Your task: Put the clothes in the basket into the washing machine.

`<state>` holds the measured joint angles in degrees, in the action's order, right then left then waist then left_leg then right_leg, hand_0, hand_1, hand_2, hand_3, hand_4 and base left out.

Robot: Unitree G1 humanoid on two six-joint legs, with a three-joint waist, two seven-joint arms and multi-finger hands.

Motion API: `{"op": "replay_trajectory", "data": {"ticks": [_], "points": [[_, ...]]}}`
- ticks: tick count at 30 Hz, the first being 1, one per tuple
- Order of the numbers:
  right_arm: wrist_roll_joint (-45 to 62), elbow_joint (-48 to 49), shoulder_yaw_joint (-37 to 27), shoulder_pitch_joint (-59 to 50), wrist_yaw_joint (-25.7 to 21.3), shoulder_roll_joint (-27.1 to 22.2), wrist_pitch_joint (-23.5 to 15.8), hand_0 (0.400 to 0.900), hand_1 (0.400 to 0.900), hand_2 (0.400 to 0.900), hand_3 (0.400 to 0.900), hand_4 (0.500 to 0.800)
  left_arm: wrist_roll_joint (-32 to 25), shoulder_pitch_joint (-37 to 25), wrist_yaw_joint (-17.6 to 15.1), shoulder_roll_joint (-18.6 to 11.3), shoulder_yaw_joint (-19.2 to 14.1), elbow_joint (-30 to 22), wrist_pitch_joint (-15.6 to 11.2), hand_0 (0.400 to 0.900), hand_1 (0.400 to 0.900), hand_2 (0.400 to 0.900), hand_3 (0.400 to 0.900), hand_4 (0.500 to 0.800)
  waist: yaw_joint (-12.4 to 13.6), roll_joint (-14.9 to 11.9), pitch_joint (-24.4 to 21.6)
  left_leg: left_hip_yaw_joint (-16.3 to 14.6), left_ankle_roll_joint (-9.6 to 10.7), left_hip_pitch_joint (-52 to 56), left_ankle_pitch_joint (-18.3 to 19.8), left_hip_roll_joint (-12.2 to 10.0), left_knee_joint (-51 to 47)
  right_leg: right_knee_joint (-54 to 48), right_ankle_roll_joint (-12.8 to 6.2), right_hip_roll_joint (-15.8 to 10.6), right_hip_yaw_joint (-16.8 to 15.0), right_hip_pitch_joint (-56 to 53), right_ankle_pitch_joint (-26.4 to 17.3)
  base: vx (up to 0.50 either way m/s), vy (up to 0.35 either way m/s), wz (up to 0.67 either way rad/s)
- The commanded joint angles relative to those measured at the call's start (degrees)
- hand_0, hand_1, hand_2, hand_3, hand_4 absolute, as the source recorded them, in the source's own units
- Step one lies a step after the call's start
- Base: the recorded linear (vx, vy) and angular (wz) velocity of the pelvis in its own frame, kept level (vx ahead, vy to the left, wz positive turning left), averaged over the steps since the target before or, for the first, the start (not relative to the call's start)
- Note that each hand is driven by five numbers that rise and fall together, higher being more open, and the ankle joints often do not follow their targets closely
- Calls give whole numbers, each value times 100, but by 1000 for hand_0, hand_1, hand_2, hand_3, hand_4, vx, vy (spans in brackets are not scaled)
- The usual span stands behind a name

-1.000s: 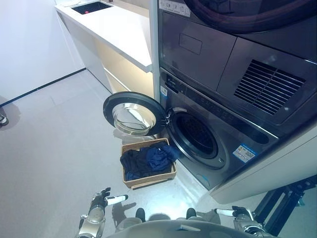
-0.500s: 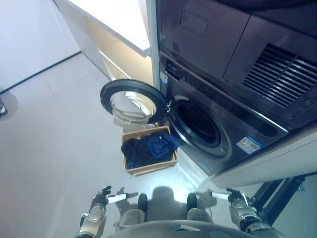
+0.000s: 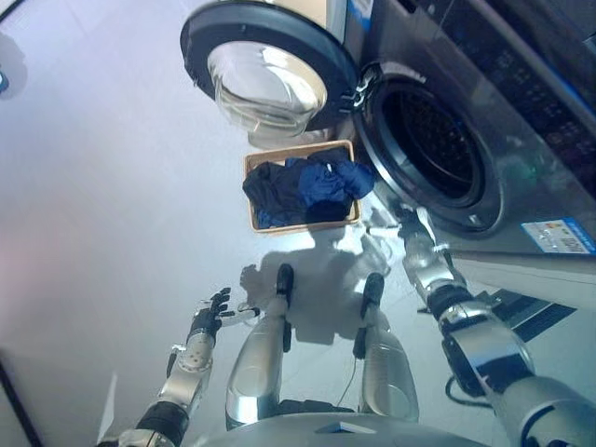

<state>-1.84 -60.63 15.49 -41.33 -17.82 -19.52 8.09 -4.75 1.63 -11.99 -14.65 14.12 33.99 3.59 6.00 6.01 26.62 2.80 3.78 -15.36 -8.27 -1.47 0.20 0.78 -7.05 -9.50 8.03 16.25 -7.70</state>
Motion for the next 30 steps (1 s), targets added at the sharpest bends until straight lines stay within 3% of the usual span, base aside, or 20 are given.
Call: {"op": "replay_trajectory", "data": {"ticks": [1, 6, 13, 15, 16, 17, 30], "points": [[-870, -54, 540, -651, -511, -493, -220, 900, 900, 900, 900, 800, -138, 239, -232, -357, 205, -403, -265, 900, 900, 900, 900, 800, 61, 26, -14, -80, -228, -505, 564, 369, 789, 962, -52, -161, -84, 615, 311, -80, 67, 3], [-1736, -457, 1058, -1521, -898, -909, -136, 900, 900, 900, 900, 800, -198, 16, -352, -436, 607, -720, -427, 900, 900, 900, 900, 800, 204, 214, 291, -64, -272, -1305, 701, 518, 1434, 1462, -57, -305, -161, 1328, 372, -83, 49, 10], [-1997, -816, 1241, -2213, -1121, -1609, -22, 900, 900, 900, 900, 800, -378, -97, -488, -595, 944, -1411, -534, 900, 900, 900, 900, 800, 452, 505, 317, -17, -347, -2663, 908, 780, 2338, 2333, -63, -538, -280, 2619, 543, -67, 45, 18], [-2029, -885, 1334, -2412, -1219, -1793, 2, 900, 900, 900, 900, 800, -379, -105, -478, -639, 1012, -1499, -540, 900, 900, 900, 900, 800, 536, 585, 317, 13, -334, -2878, 1118, 814, 2558, 2618, -107, -565, -334, 2881, 771, 6, 37, 8], [-2028, -884, 1334, -2427, -1223, -1801, -2, 900, 900, 900, 900, 800, -378, -118, -481, -636, 1009, -1507, -541, 900, 900, 900, 900, 800, 529, 585, 317, -21, -358, -2992, 938, 821, 2533, 2557, -64, -582, -309, 2973, 596, 67, 12, 11], [-1949, -886, 1309, -2511, -1281, -1873, -7, 900, 900, 900, 900, 800, -399, -98, -489, -658, 1049, -1605, -555, 900, 900, 900, 900, 800, 573, 633, 317, 18, -345, -3064, 1151, 849, 2668, 2784, -113, -619, -354, 3074, 821, -31, 21, 18], [-1465, -930, 1186, -3067, -1558, -2533, -70, 900, 900, 900, 900, 800, -605, -63, -555, -729, 1256, -2306, -601, 900, 900, 900, 900, 800, 788, 1135, 317, 44, -445, -4656, 1454, 1276, 4006, 4705, -104, -1140, -647, 4798, 1445, -10, 42, 21]]}}
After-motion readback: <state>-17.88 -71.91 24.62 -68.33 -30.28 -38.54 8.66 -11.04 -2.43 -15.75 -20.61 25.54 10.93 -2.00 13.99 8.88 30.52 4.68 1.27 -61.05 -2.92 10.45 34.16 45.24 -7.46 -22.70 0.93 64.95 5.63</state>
